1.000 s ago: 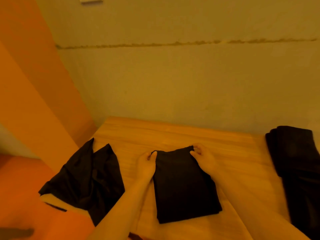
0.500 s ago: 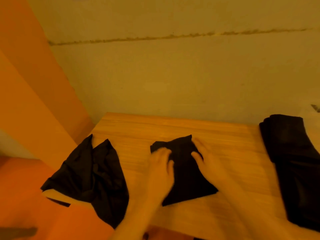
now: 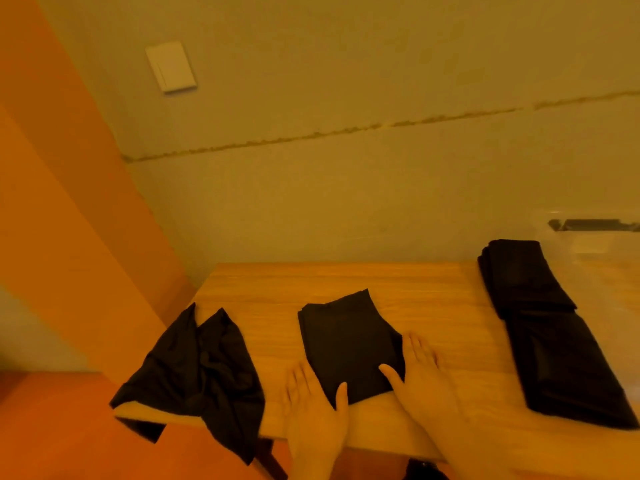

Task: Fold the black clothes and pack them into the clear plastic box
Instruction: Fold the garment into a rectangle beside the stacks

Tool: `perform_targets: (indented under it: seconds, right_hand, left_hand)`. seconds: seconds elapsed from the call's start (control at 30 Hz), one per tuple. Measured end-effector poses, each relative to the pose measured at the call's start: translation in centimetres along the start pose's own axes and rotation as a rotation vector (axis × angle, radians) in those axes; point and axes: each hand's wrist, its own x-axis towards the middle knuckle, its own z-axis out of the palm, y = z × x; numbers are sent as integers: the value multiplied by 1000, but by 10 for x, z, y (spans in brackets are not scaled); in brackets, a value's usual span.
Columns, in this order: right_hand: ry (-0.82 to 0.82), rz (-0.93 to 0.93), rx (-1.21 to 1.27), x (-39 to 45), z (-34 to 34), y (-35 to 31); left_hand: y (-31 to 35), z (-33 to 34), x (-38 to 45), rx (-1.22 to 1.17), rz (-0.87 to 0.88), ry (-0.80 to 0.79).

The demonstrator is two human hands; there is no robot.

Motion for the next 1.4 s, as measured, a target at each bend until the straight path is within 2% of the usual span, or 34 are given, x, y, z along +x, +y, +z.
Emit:
perform_targets:
  seconds: [0.13,0.27,0.4,0.53,0.67,0.73,0.87,1.0,1.1,1.2,1.27,1.4]
  right_hand:
    - [28,-77,76,-8,-4,-1]
    - [133,59,437,-8,-10,0]
    - [66,120,643,14,-9,-18]
    - [113,168,565,23,-1,-30]
    - [126,110,720,23,3,-24]
    - [90,97,740,27,3,-23]
    - [34,181,731,43,3,-24]
    - [-21,288,692,52,-4,-33]
    - [16,306,606,53,-2,-41]
    - [107,252,659,54,8,-38]
    - [95,207,648,56,8,-31]
    - [33,219,532,65,1,-29]
  left_hand:
    - [-9,0,-5,65,63,-3]
    - [-8,-1,-2,115,80,-26]
    - [-7,-1,0,100,87,6]
    - [-10,4,0,91,104,76]
    - [-12,12,-1,99,143,174]
    - [-12,14,-1,105,126,123]
    - [-17,17,4,182,115,78]
    - [-15,14,3,255,138,191]
    - [-13,14,0,232,136,204]
    - [-15,21,5,170,143,240]
    - [-15,26,11,135,138,293]
    - [-16,26,10,121,142,169]
